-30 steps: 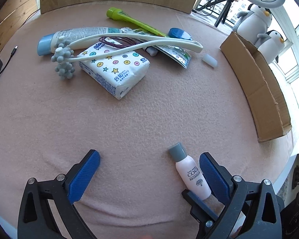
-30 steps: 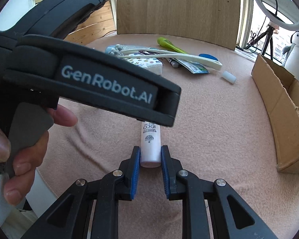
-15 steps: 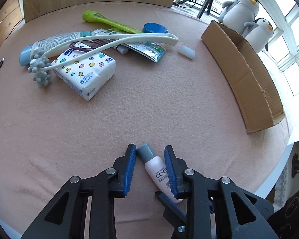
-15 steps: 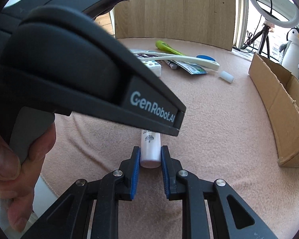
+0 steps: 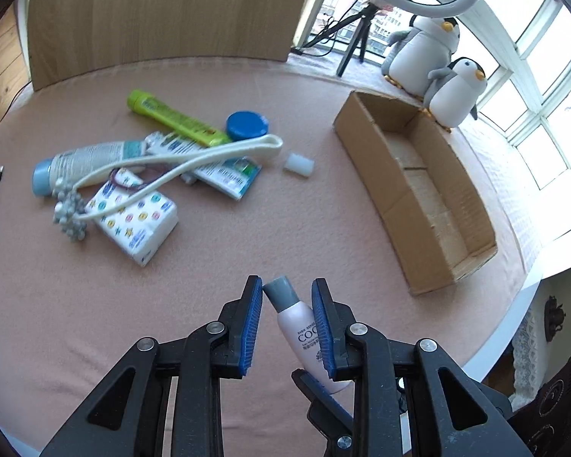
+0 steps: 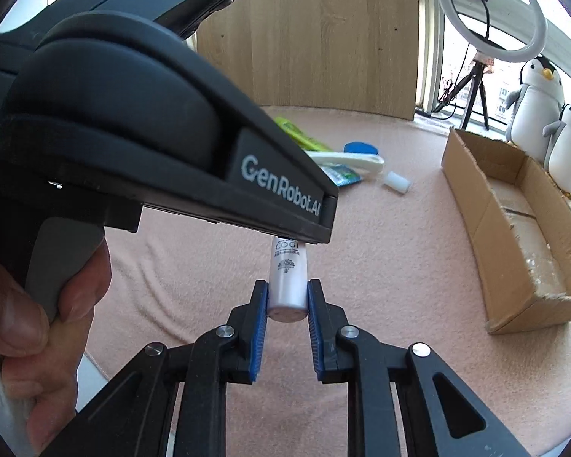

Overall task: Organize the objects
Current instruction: 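Carry the lotion bottle with the right tool into the cardboard box and release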

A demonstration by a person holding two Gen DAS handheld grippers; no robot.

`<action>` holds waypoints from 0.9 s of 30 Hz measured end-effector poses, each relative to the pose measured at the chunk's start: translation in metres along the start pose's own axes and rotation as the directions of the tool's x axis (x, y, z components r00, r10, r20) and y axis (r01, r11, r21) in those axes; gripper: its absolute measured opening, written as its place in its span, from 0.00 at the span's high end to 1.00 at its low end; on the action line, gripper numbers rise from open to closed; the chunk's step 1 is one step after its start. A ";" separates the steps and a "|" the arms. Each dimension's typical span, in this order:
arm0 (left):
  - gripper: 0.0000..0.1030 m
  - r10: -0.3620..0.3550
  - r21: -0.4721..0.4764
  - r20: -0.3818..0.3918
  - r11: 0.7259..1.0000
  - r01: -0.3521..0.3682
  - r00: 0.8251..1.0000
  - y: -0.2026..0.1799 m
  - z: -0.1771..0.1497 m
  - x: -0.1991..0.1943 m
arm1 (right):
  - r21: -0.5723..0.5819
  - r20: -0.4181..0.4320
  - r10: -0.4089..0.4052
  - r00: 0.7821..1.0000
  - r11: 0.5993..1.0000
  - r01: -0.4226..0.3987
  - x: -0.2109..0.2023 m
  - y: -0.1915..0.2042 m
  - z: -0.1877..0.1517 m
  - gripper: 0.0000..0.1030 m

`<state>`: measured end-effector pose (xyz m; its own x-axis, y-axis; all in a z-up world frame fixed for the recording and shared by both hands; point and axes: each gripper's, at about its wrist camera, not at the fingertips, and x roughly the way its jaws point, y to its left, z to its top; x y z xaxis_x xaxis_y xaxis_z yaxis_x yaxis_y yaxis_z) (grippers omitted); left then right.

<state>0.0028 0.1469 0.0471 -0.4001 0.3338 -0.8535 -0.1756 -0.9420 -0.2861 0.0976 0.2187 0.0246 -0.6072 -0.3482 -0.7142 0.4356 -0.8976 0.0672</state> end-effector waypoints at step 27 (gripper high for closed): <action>0.14 0.042 0.194 0.140 0.979 -0.069 0.989 -0.082 0.054 0.024 | 0.274 0.059 -0.327 0.943 0.914 0.300 -0.049 -0.154 0.018 0.76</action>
<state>-0.0413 0.2347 0.0734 -0.5288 0.2955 -0.7956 -0.3188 -0.9379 -0.1365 0.0482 0.3692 0.0612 -0.7542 -0.0503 -0.6547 0.0339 -0.9987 0.0377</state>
